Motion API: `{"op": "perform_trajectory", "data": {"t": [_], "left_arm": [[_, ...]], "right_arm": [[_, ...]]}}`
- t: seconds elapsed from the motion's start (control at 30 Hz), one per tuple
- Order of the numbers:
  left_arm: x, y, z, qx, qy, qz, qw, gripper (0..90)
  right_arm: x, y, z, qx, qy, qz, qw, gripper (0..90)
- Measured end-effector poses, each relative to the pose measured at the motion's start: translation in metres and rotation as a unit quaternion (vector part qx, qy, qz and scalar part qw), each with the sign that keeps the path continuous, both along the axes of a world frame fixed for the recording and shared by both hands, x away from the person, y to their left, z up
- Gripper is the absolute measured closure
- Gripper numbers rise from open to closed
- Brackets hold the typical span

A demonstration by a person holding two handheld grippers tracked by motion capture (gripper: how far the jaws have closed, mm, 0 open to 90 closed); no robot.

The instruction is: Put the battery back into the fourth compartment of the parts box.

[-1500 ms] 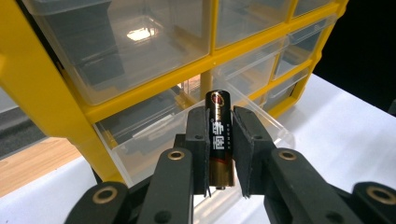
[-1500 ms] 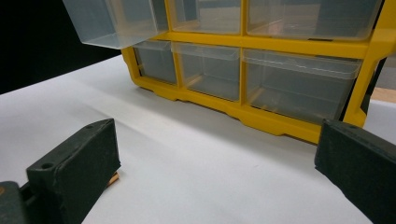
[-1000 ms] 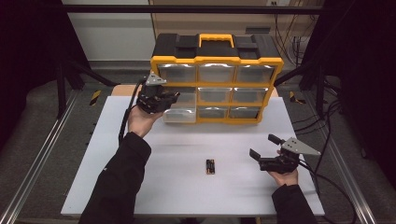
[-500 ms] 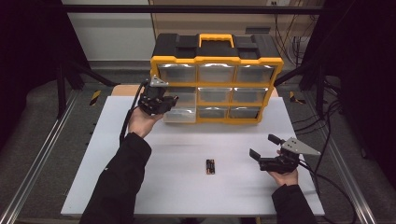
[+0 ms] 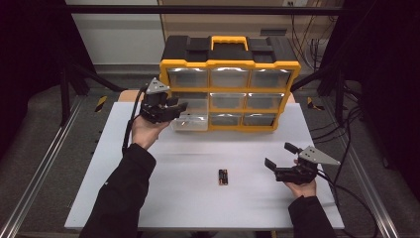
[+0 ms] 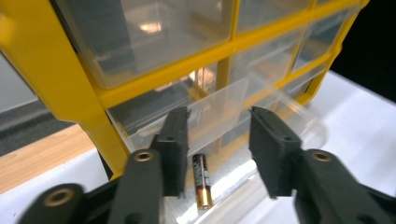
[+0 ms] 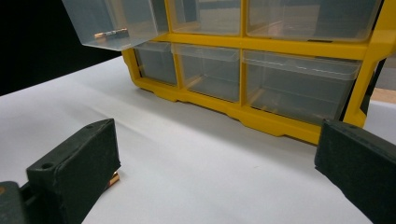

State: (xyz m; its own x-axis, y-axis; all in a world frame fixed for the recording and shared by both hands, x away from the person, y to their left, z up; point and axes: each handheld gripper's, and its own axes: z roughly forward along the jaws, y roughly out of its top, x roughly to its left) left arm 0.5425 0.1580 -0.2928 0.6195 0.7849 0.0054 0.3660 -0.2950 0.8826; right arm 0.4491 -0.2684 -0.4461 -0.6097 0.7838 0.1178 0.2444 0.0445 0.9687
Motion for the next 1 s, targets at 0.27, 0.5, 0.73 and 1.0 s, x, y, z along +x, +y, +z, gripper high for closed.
{"op": "perform_trajectory", "data": {"t": [0.27, 0.5, 0.73, 1.0], "left_arm": [[-0.020, 0.012, 0.000, -0.044, -0.011, -0.018, 0.9988, 33.1], [-0.045, 0.019, -0.015, -0.045, -0.037, -0.014, 0.9982, 16.0], [-0.060, 0.018, -0.033, -0.050, -0.026, -0.023, 0.9981, 6.5], [-0.075, 0.014, -0.054, -0.067, -0.023, -0.035, 0.9969, 3.5]], "right_arm": [[0.000, 0.000, 0.000, 0.000, 0.000, -0.001, 1.0000, 0.3], [0.000, 0.000, 0.000, -0.001, 0.001, -0.001, 1.0000, 0.3], [0.000, 0.000, 0.000, -0.001, 0.001, -0.001, 1.0000, 0.3], [0.000, 0.000, 0.000, -0.002, 0.000, -0.001, 1.0000, 0.3]]}}
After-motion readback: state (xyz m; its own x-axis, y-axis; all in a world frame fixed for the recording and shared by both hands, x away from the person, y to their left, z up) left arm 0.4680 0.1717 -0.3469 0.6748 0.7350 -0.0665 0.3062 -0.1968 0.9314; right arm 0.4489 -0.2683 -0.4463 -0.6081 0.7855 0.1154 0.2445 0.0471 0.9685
